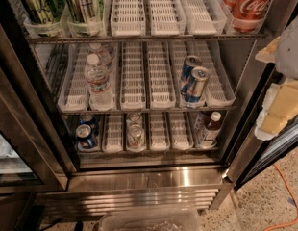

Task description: Pick redbull can from middle shelf of fridge

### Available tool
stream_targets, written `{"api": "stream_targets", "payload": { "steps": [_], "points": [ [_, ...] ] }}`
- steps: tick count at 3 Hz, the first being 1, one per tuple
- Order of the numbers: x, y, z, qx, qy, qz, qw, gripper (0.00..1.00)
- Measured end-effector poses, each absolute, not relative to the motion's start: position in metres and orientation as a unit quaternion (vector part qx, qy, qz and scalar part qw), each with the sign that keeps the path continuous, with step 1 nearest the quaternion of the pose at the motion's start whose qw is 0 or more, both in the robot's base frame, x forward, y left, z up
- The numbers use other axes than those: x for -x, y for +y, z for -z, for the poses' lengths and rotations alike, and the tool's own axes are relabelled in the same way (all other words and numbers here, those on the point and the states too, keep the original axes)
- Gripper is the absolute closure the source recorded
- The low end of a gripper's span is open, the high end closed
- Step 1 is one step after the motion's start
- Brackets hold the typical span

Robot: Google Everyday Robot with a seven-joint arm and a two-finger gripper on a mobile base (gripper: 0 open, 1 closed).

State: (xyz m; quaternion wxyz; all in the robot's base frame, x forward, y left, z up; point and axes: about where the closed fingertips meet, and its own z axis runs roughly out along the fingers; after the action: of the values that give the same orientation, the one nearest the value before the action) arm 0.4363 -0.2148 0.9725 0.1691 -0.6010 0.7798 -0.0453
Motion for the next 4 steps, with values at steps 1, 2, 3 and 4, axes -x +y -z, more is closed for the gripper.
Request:
{"api": "stream_targets", "payload": {
  "steps": [1, 2, 3, 4],
  "points": [
    [-0.431, -0.213, -0.947, 0.584, 0.787, 0.026, 0.196, 0.0],
    [-0.434, -0.205, -0.926, 0.569, 0.785, 0.001, 0.243, 0.0],
    [-0.44, -0.194, -0.915, 0.564, 0.782, -0.024, 0.265, 0.0],
    [-0.44, -0.193, -0.916, 0.564, 0.781, -0.025, 0.266, 0.0]
  ]
}}
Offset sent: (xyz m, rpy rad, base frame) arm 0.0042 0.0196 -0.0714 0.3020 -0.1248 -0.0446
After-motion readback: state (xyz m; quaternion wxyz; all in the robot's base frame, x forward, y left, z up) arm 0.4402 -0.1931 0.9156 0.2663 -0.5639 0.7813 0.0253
